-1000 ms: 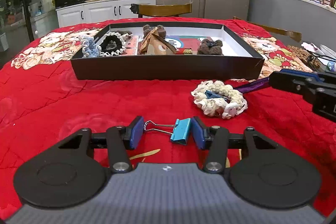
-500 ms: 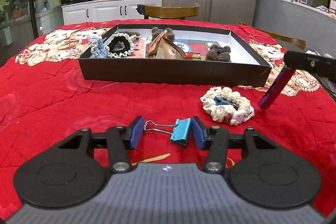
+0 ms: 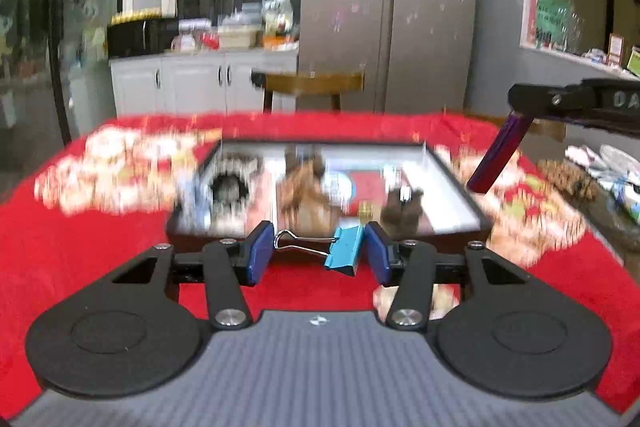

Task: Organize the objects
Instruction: 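Lift the binder clip and lighter and carry them over the box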

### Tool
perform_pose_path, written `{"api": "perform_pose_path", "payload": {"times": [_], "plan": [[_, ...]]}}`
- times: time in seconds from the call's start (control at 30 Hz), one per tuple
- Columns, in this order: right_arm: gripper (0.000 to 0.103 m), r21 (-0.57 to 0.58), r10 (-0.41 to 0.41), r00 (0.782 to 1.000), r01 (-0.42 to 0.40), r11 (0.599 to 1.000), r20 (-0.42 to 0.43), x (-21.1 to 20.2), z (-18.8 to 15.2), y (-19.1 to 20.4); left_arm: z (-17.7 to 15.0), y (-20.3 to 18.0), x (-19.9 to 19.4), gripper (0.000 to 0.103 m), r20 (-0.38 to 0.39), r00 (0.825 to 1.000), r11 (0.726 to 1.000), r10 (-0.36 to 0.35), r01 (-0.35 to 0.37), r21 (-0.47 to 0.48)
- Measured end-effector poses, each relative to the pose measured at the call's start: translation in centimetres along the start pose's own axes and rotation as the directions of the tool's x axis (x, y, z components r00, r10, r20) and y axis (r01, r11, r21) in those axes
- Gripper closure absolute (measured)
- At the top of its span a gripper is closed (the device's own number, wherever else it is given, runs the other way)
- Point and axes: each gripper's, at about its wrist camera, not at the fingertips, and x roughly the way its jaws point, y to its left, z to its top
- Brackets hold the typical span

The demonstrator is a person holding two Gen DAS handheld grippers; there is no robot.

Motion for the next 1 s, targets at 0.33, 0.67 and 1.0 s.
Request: {"api": "perform_pose_path", "payload": {"times": [0.33,0.67,1.0], "plan": [[0.080,0.132,-0.051,0.999,0.050,0.990,0.004,5.5,3.7,-2.1,10.4,-1.1,5.3,0.047,0.036,0.997,0.998,-0.067,0.067,-0.017],[0.080,0.213,-0.088,0.996,0.092,0.973,-0.030,10.8,4.4,-4.1,14.5,-1.2,11.6,0.047,0.058,0.989,0.987,-0.138,0.143,-0.076],[0.080,0.306,-0.071,0.996,0.087,0.948,-0.061,16.2,2.5,-6.5,11.9,0.8,19.3,0.047,-0.106,0.979,0.984,-0.176,0.170,-0.056]]}}
